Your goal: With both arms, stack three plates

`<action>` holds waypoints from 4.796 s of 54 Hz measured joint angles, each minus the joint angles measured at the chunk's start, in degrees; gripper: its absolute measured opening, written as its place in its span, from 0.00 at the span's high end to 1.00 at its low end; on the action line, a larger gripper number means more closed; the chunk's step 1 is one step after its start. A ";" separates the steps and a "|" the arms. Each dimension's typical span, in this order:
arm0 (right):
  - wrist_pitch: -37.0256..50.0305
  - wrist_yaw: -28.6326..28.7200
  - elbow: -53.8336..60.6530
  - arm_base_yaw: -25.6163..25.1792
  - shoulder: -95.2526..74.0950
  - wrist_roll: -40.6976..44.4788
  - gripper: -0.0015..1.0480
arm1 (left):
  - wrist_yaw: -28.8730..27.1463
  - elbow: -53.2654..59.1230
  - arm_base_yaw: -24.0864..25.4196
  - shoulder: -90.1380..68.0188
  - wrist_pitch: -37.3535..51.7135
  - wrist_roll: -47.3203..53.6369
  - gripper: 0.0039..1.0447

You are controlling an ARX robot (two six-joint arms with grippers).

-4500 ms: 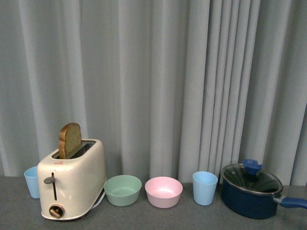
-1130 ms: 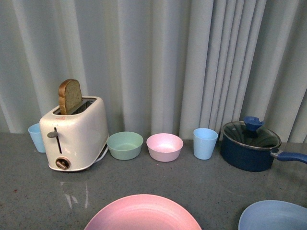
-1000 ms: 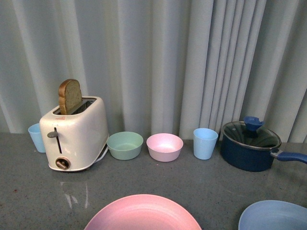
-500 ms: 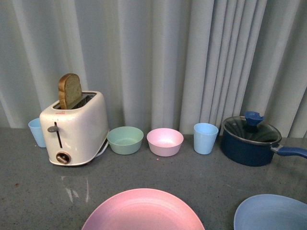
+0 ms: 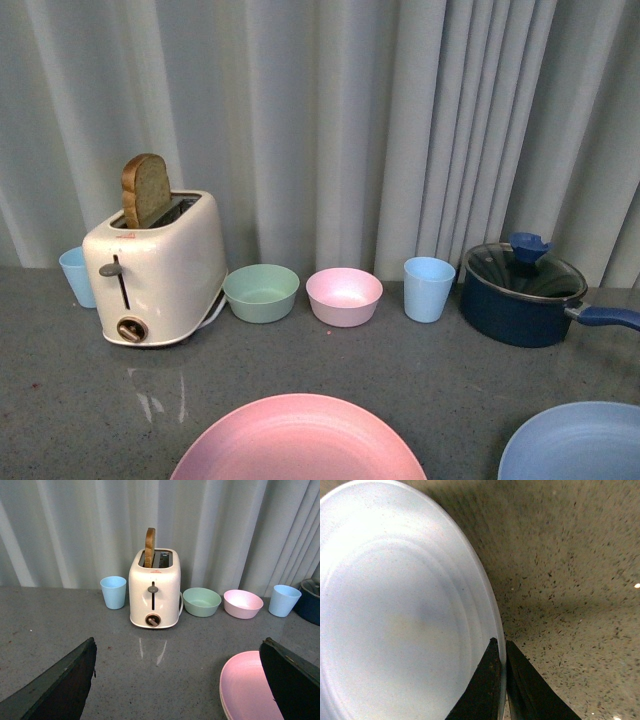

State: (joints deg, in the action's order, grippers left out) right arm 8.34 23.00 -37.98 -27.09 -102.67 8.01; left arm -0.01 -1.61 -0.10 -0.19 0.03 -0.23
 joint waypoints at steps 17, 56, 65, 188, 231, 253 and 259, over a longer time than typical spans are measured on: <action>-2.69 6.91 0.07 5.73 15.61 -5.77 0.97 | 0.00 0.00 -0.02 0.00 0.00 0.00 0.06; 7.65 3.65 -10.49 33.59 -5.99 -18.71 0.97 | 0.00 0.00 0.00 0.00 0.00 0.00 0.06; 5.62 1.88 -11.93 35.82 -7.69 -16.72 0.97 | 0.00 0.00 -0.02 0.00 0.00 0.02 0.06; 48.28 -23.28 33.09 27.58 40.04 -8.00 0.97 | -0.04 0.00 0.00 0.09 -0.02 0.02 0.06; 18.38 -23.06 37.64 27.21 75.76 -8.00 0.97 | -0.02 0.00 -0.02 0.11 -0.02 0.02 0.06; 6.93 -23.04 37.64 27.21 87.60 -8.00 0.97 | -0.02 0.00 -0.02 0.11 -0.02 0.00 0.06; 5.11 -23.04 37.64 27.21 89.44 -8.00 0.97 | -0.02 0.00 -0.02 0.11 -0.02 0.00 0.06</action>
State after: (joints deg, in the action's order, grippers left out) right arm 13.45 -0.03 -0.34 0.12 -13.23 0.01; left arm -0.03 -1.61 -0.12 -0.08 0.01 -0.23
